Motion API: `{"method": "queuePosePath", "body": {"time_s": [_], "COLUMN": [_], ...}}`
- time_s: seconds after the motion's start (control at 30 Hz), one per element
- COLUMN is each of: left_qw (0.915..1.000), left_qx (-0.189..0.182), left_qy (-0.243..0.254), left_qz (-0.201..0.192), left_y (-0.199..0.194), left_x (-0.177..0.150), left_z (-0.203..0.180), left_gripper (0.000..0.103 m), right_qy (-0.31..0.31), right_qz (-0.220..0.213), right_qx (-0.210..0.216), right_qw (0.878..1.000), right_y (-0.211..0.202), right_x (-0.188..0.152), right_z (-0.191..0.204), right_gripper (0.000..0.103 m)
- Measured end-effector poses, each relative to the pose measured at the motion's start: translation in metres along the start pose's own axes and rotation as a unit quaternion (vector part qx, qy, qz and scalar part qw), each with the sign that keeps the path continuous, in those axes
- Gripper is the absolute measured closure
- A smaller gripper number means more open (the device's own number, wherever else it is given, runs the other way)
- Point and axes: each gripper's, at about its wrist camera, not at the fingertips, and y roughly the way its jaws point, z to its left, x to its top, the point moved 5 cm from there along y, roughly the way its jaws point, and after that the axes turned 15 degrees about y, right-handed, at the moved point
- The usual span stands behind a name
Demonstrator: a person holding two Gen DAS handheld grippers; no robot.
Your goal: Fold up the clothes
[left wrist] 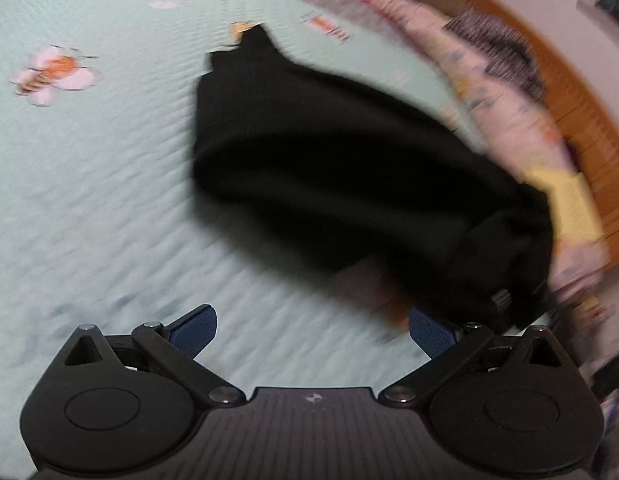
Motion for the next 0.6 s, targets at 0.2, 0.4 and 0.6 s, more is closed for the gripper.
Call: {"method": "queuePosePath", "body": {"time_s": [0.2,0.4,0.6], "left_qw": [0.9827,0.9739,0.9739], "left_qx": [-0.113,-0.127,-0.105], "left_qy": [-0.137,-0.178,-0.188], "left_qz": [-0.051,-0.061,-0.071], "left_y": [0.020,0.047,0.079], "left_x": [0.031,0.060,0.090], "left_z": [0.002,-0.006,-0.014], "left_gripper": [0.001,0.001,0.001], "right_qy": [0.045,0.072,0.074], "right_qz": [-0.011,-0.009,-0.011], "right_qx": [0.038,0.047,0.052], "right_qw": [0.998,0.996,0.996], "right_y": [-0.013,-0.008,-0.006], "right_x": [-0.005,-0.004,-0.011], "right_z": [0.005,0.001,0.001], "right_gripper": [0.043,0.040,0.037]}}
